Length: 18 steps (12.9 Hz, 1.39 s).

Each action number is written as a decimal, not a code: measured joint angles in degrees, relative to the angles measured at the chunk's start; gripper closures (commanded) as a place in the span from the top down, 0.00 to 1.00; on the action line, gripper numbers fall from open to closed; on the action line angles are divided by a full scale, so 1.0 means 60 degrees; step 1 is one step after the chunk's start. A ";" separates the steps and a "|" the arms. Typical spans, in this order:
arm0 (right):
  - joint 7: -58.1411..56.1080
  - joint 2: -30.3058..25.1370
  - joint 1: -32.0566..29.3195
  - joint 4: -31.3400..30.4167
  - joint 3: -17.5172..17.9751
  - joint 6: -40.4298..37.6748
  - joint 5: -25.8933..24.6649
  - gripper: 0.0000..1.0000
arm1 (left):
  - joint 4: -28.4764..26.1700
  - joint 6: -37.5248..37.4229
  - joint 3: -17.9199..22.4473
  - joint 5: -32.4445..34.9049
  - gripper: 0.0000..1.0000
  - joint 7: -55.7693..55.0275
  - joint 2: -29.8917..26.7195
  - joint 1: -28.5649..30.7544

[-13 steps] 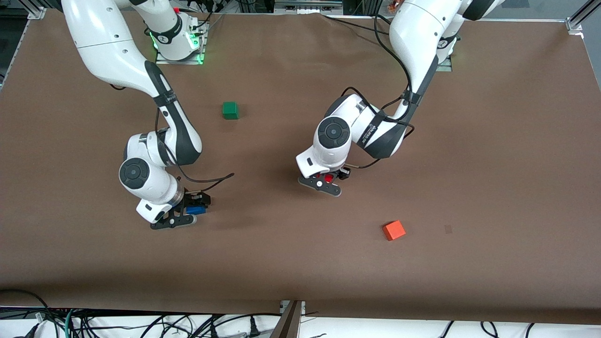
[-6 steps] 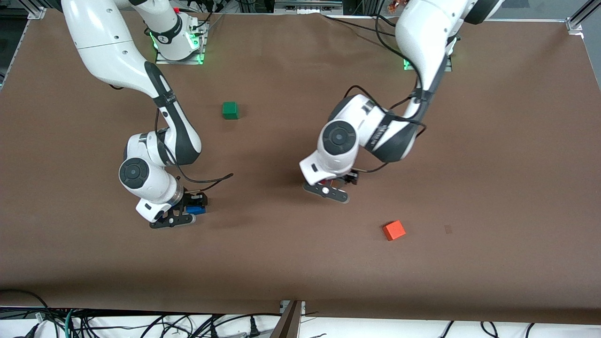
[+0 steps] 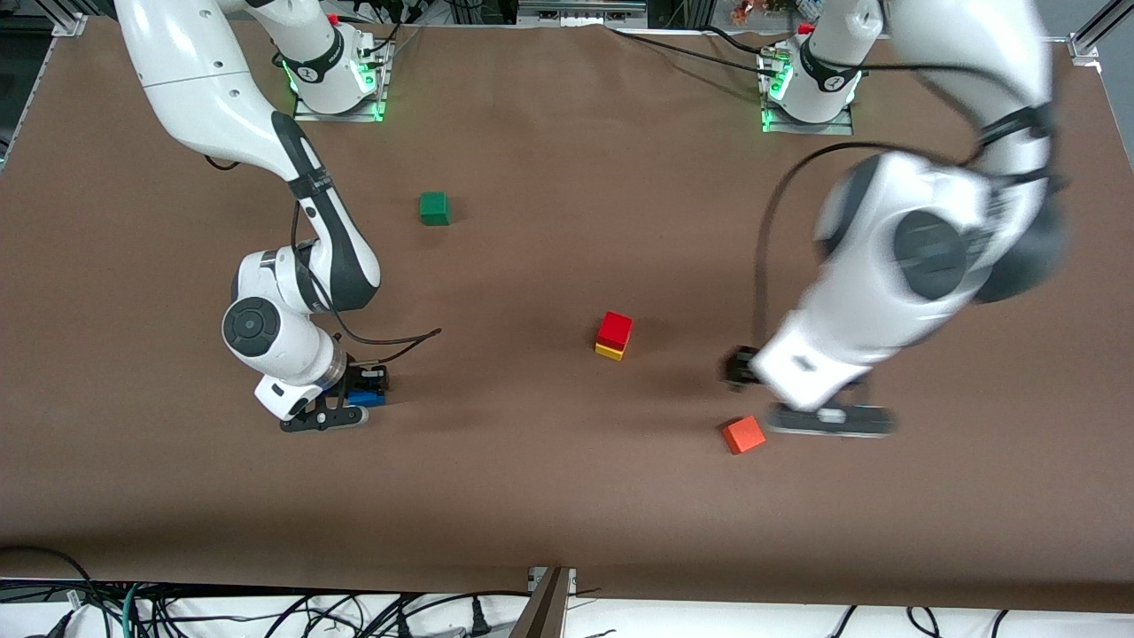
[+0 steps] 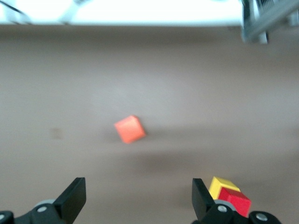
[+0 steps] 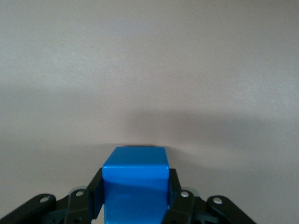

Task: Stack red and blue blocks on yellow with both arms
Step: 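Lift the blue cube with the right gripper while the left gripper withdraws, then lower the blue cube onto the red cube with the right gripper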

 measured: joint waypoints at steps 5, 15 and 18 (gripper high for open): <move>0.2247 -0.0299 0.0870 0.2261 0.0105 -0.3264 0.0488 0.51 | -0.0041 -0.0596 0.0026 0.0006 1.00 0.0097 -0.0908 0.1905; 0.8189 0.0122 0.4041 0.3708 0.0171 -0.1645 0.0611 0.51 | -0.0456 -0.3555 -0.0015 0.0009 1.00 0.0470 -0.1753 0.2424; 0.9227 0.0822 0.4561 0.4102 0.0144 -0.0638 0.0609 0.51 | -0.2274 -0.2500 0.0074 -0.0043 1.00 0.1012 -0.2876 0.2487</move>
